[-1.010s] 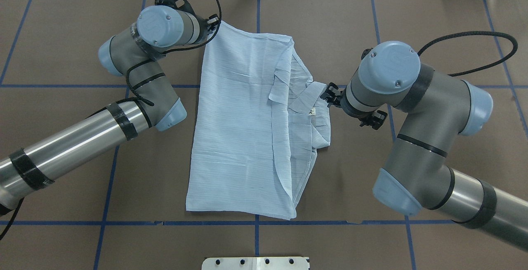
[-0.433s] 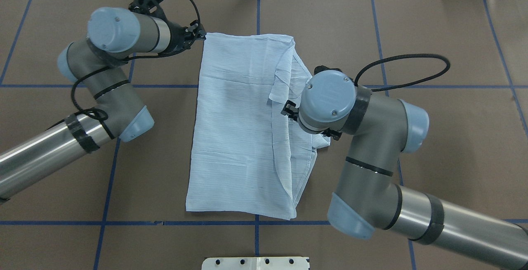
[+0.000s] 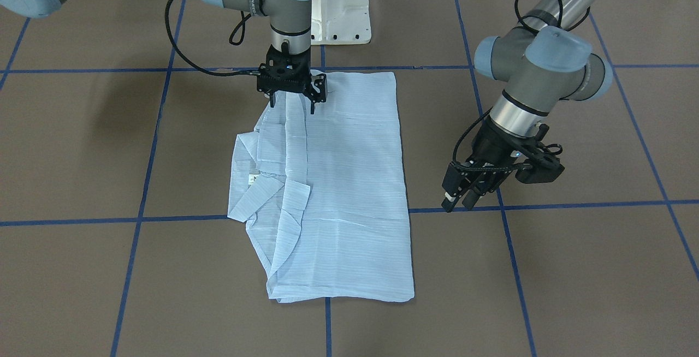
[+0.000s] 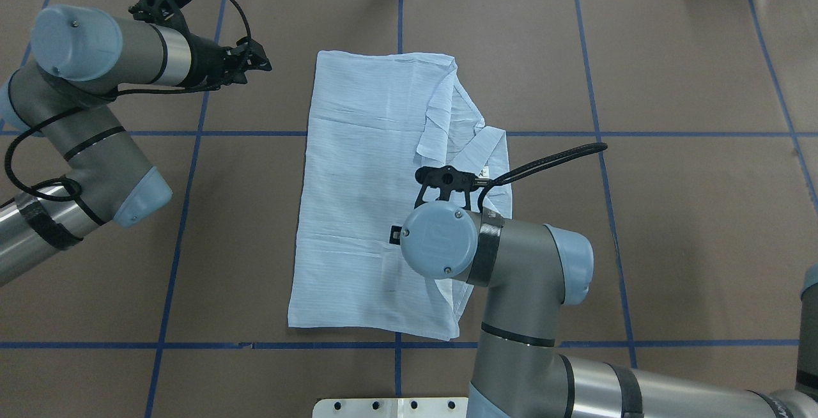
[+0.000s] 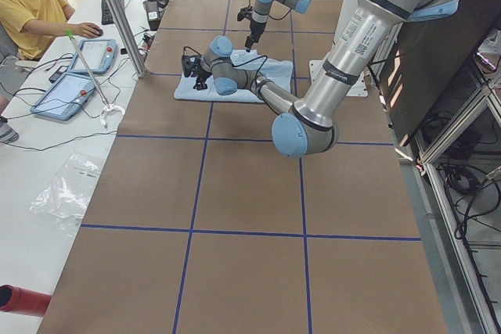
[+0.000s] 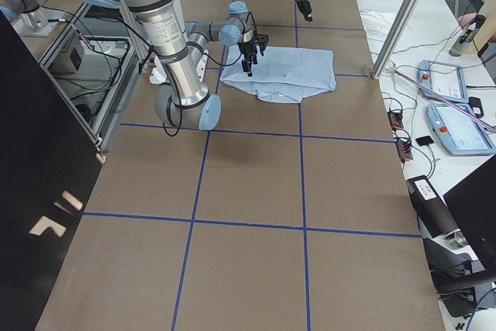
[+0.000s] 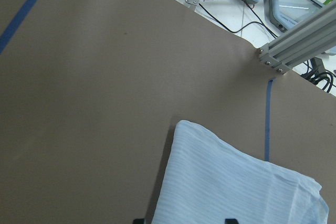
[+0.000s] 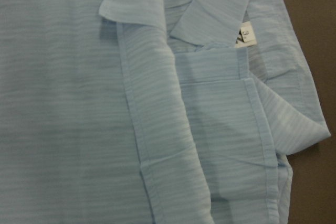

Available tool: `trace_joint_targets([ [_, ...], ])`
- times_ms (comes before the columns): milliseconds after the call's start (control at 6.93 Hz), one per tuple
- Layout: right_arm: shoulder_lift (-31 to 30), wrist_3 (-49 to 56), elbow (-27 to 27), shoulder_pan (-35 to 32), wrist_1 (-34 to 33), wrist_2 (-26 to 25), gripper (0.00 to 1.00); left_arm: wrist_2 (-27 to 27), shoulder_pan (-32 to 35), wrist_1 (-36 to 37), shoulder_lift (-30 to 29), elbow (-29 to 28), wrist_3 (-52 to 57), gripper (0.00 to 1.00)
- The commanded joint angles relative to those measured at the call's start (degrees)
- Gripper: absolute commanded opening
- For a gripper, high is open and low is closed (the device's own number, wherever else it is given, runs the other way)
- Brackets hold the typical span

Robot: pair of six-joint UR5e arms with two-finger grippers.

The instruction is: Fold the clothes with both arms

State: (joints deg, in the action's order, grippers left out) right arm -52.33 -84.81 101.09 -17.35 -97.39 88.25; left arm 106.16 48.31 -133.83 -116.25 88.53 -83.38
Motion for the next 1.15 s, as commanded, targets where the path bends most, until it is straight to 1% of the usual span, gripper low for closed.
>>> trace_joint_targets([
  [0, -0.66, 7.71, -1.5, 3.1, -0.43, -2.28, 1.0, 0.54, 0.55, -0.03, 1.38, 0.68, 1.29, 0.59],
  [144, -0.75, 10.87, -3.25, 3.37, -0.87, -2.55, 1.0, 0.45, 0.47, -0.03, 1.46, 0.68, 1.29, 0.59],
  [289, -1.36, 13.68, -3.44, 3.46, -3.48, -2.47, 1.0, 0.45, 0.47, -0.03, 1.46, 0.68, 1.21, 0.59],
  [433, -2.68, 15.19, -2.05, 3.2, -4.9, -2.47, 1.0, 0.45, 0.47, -0.03, 1.46, 0.5, 1.29, 0.59],
  [577, -5.21, 15.9, -0.3, 1.46, -5.18, -1.6, 1.0, 0.45, 0.47, -0.03, 1.46, 0.59, 1.21, 0.59],
  [721, -10.2, 18.34, 4.59, 1.09, -5.18, -1.68, 1.0, 0.36, 0.47, -0.2, 1.55, 0.41, 1.21, 0.59],
  [866, -15.9, 18.37, 10.99, 0.91, -5.27, -1.5, 1.0, 0.36, 0.47, -0.21, 1.64, 0.41, 1.21, 0.59],
  [1010, -17.44, 17.67, 12.88, 0.91, -5.35, -1.76, 1.0, 0.36, 0.47, -0.29, 1.64, 0.32, 1.21, 0.59],
])
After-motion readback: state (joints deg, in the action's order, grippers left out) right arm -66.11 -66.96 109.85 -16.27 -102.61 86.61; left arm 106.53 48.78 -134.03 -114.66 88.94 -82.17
